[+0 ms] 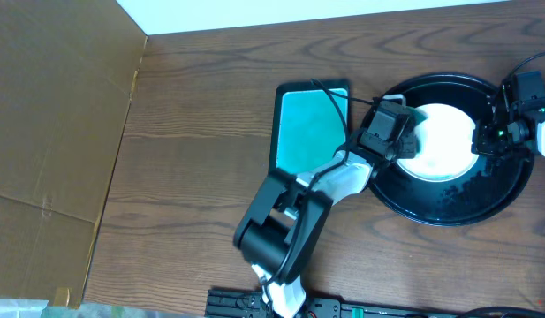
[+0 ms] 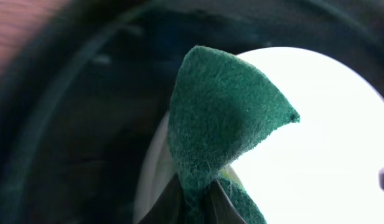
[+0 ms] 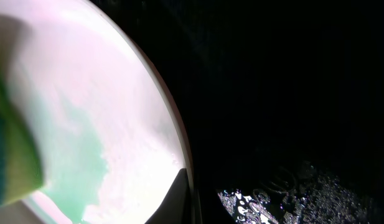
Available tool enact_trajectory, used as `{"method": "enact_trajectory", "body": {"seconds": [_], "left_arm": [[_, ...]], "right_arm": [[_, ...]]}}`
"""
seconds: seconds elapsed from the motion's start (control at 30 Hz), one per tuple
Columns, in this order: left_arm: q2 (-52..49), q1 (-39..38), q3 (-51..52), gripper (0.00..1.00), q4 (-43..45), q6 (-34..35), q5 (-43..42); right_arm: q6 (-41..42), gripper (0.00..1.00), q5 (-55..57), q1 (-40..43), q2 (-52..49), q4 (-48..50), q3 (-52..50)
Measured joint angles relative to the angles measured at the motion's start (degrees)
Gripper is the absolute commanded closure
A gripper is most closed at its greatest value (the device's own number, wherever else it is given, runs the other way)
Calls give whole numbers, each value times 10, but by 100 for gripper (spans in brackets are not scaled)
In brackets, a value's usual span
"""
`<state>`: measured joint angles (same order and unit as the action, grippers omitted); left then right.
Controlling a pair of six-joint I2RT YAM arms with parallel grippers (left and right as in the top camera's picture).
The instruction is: Clean dirty plates on tray and stack at the side
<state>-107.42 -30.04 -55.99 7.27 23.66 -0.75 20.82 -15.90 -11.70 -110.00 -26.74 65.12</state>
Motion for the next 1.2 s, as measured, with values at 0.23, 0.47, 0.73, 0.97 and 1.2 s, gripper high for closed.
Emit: {"method": "enact_trajectory", "body": {"seconds": [0.23, 0.47, 0.73, 0.97, 1.2], "left_arm": [[72, 3, 1, 93, -43, -58, 79], [149, 19, 2, 92, -43, -57, 85], [174, 179, 3, 93, -141, -24, 75], [143, 277, 3, 92, -170, -30, -6], [79, 276, 3, 62, -168, -34, -28]], "right_arm": [[0, 99, 0, 0, 0, -2, 0], [-4, 99, -2, 0, 0, -3, 1], [-50, 99, -10, 0, 0, -68, 36], [-96, 99, 56, -19, 3, -137, 122], [-137, 99, 197, -82, 27, -212, 198]]}}
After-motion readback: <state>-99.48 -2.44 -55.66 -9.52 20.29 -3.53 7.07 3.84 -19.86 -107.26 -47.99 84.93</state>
